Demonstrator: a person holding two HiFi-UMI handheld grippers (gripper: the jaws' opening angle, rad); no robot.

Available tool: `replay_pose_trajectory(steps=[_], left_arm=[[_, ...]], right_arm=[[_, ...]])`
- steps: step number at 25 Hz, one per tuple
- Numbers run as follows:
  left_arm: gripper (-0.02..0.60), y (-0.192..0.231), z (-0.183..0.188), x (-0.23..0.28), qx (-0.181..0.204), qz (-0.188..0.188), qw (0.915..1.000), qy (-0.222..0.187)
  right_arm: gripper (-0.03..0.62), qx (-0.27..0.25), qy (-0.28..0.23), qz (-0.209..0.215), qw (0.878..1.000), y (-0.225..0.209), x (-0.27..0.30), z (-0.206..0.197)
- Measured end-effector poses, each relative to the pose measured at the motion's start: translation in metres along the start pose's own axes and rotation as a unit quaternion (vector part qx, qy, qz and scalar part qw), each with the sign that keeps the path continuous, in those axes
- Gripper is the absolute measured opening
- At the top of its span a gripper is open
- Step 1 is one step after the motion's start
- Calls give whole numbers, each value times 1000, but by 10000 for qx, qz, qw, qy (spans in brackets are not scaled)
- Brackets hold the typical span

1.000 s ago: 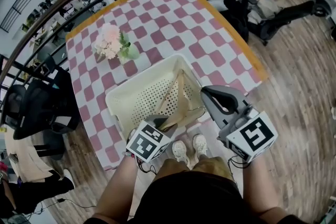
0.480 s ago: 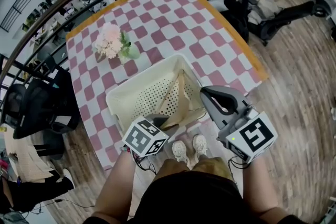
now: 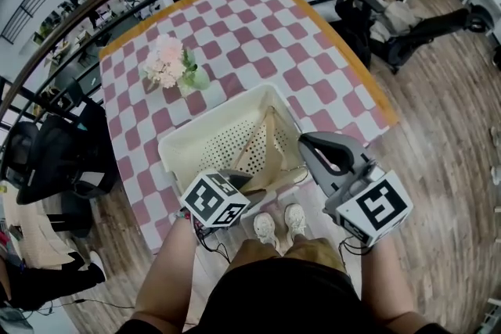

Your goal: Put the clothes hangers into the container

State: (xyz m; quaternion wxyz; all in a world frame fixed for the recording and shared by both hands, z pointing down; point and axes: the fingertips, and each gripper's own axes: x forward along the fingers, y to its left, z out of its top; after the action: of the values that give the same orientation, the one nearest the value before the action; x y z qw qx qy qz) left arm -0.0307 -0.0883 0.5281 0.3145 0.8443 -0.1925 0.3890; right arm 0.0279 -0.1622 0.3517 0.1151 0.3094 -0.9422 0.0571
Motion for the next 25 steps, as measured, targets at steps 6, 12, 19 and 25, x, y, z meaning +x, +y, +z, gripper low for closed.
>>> replay_pose_trajectory(steps=[6,12,19,25], left_arm=[[153,-7,-7,4,103,-450,9984,319],[163,-11,-19,18,56,-513,9977,440],[163,-11,-21,20,16,-541,9977,417],[163,-11,-21,18,20,-556,9975,429]], right_arm=[[35,-135,107,37,9998,5,0,2],[34,-185,105,54,9998,7,2,1],[34,-139,40,59,9999,6,2,-1],[34,-197,234,99,9995,8,2,-8]])
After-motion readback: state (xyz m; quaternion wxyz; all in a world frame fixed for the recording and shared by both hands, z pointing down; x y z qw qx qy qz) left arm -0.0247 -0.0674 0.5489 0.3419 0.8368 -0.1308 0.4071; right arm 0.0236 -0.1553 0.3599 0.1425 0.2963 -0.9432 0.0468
